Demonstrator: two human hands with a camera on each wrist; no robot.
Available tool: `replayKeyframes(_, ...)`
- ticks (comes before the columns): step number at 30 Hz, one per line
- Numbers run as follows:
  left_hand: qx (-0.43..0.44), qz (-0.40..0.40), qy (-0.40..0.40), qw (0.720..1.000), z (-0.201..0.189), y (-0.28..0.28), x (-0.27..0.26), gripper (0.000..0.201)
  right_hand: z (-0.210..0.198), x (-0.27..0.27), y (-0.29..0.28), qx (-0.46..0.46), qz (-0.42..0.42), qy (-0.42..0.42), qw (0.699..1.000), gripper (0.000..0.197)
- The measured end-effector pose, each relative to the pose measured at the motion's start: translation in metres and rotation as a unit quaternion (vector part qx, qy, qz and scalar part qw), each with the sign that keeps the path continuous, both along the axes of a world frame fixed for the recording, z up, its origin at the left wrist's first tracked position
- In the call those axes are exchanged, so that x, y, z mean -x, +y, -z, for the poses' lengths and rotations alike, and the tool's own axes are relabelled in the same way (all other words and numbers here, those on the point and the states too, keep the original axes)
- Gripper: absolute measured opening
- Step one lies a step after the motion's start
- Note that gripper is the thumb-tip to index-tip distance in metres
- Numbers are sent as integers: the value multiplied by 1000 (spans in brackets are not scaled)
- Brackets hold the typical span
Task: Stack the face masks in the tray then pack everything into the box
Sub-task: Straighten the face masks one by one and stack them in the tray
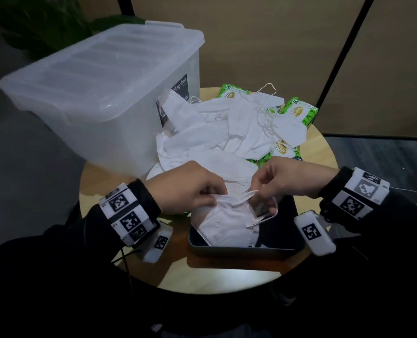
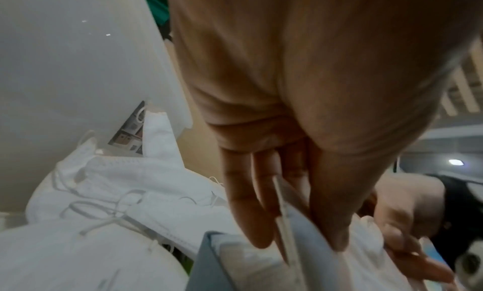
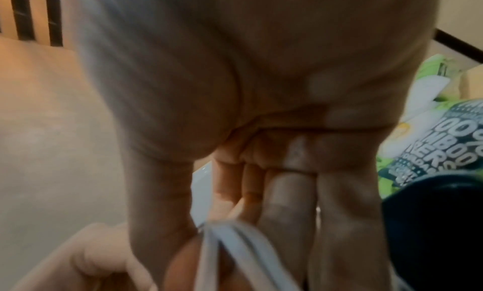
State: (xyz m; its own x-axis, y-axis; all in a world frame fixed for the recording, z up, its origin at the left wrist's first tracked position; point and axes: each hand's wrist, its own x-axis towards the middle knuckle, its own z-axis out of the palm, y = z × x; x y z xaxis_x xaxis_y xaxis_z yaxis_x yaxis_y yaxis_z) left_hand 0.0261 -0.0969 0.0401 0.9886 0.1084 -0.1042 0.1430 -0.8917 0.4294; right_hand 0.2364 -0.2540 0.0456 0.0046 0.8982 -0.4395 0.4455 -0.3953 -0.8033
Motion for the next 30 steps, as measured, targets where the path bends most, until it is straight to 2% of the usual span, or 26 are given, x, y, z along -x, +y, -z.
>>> replayKeyframes(3, -40, 20, 21, 999, 6, -5, -3, 15, 9, -4, -2, 7, -7, -26, 1000, 9)
replayKeyframes(6, -90, 38, 45, 994, 10, -9, -6, 14, 14, -1, -3, 1, -9, -94, 996, 5)
replayKeyframes(9, -135, 34, 59, 988, 10, -9, -9, 13, 13, 1, -1, -36, 59, -89, 994, 3)
replayKeyframes(12, -154, 29, 66, 985, 9, -9, -12, 14, 8, -6, 3, -99, 174, -40, 979, 20)
replayKeyframes(14, -162, 22, 62, 985, 10, -9, -14, 17, 7, -15, 4, -142, 256, 12, 956, 28)
replayKeyframes(16, -141, 13, 50, 989, 11, -7, -15, 24, 11, -26, 6, -178, 322, 30, 929, 29)
replayKeyframes(19, -33, -11, 21, 999, 5, -1, -16, 38, 21, -48, 12, -196, 417, 88, 883, 24)
replayKeyframes(22, 53, -60, -61, 995, -7, 12, -29, 26, 28, -72, 19, -192, 508, 156, 825, 12)
replayKeyframes(24, 91, -95, -101, 986, -18, 25, -49, 17, 35, -90, 25, -204, 575, 183, 771, 7)
replayKeyframes(26, 97, -102, -111, 984, -30, 36, -76, 15, 48, -112, 32, -209, 626, 154, 735, 7)
replayKeyframes(28, 79, -92, -99, 988, -36, 44, -108, 13, 61, -133, 39, -195, 650, 100, 728, 15)
replayKeyframes(30, 37, -72, -74, 994, -33, 47, -145, 17, 68, -150, 44, -180, 659, 70, 727, 33)
